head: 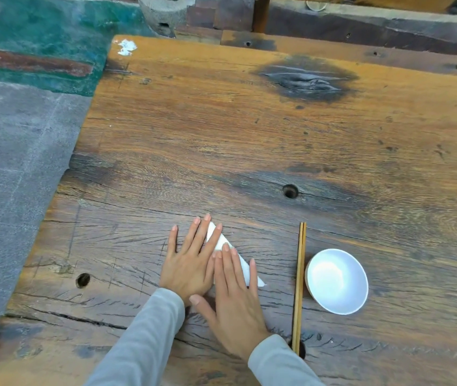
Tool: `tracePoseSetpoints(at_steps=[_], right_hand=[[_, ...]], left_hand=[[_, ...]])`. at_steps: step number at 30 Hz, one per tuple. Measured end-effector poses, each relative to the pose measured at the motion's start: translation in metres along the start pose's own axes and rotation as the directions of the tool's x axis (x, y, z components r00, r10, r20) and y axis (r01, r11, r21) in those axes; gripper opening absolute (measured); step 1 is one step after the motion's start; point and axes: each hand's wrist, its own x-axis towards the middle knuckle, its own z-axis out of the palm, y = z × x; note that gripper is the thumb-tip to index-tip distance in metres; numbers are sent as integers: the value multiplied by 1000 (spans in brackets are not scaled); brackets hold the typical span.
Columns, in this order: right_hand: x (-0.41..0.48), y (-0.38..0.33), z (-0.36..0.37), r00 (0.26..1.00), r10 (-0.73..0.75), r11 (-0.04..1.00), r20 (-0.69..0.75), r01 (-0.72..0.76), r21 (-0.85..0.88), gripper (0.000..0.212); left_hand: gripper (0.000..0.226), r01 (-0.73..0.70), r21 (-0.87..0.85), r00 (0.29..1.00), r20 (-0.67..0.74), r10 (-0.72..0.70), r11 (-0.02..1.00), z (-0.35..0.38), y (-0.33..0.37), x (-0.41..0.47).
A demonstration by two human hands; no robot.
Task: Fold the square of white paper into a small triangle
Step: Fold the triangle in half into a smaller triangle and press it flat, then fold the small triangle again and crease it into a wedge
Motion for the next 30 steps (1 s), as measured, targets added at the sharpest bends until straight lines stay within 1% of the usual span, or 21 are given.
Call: tracePoseSetpoints(at_steps=[4, 7, 12, 15, 17, 18, 20, 21, 23, 25, 27, 30], right_hand=[[-29, 33, 6, 997, -60, 992, 44, 65, -109, 91], [-49, 47, 8, 998, -51, 987, 20, 54, -149, 91], [-54, 41, 6, 1000, 4, 985, -5, -5, -175, 90], [-53, 39, 1, 1000, 10, 986, -6, -11, -164, 88], [-54, 36, 0, 1000, 16, 988, -13, -18, -153, 88], [-53, 35, -2, 999, 26, 989, -21, -29, -148, 88], [-53, 33, -6, 998, 50, 989, -29, -54, -135, 86], [-54, 32, -8, 998, 61, 989, -35, -65, -132, 84], [-58, 27, -11, 995, 95, 986, -27, -98, -136, 82], [-61, 19, -12, 993, 110, 983, -35, -113, -147, 74], [-64, 14, -12, 992, 122, 981, -26, -124, -146, 75], [-71, 14, -12, 997, 65, 986, -45, -71, -152, 74]], left_hand=[[59, 13, -24, 1000, -4, -13, 1000, 0, 3, 1], [60, 8, -19, 1000, -3, -8, 1000, 0, 2, 2], [60, 7, -18, 1000, 0, -7, 1000, -2, 0, 2], [61, 24, -41, 1000, 6, -24, 999, -10, 6, 1], [61, 38, -48, 999, -27, -39, 998, -15, 11, -8], [61, 19, -58, 998, -67, -23, 998, -16, 15, -16], [58, -65, -96, 985, -163, 49, 993, -12, 26, -40], [56, -100, -117, 979, -187, 77, 988, -10, 33, -53], [55, -128, -151, 979, -179, 100, 980, -7, 44, -75], [54, -123, -157, 984, -148, 100, 980, -5, 43, -86], [54, -143, -144, 984, -130, 125, 979, -7, 35, -85], [54, -201, -116, 975, -120, 187, 973, -8, 26, -80]])
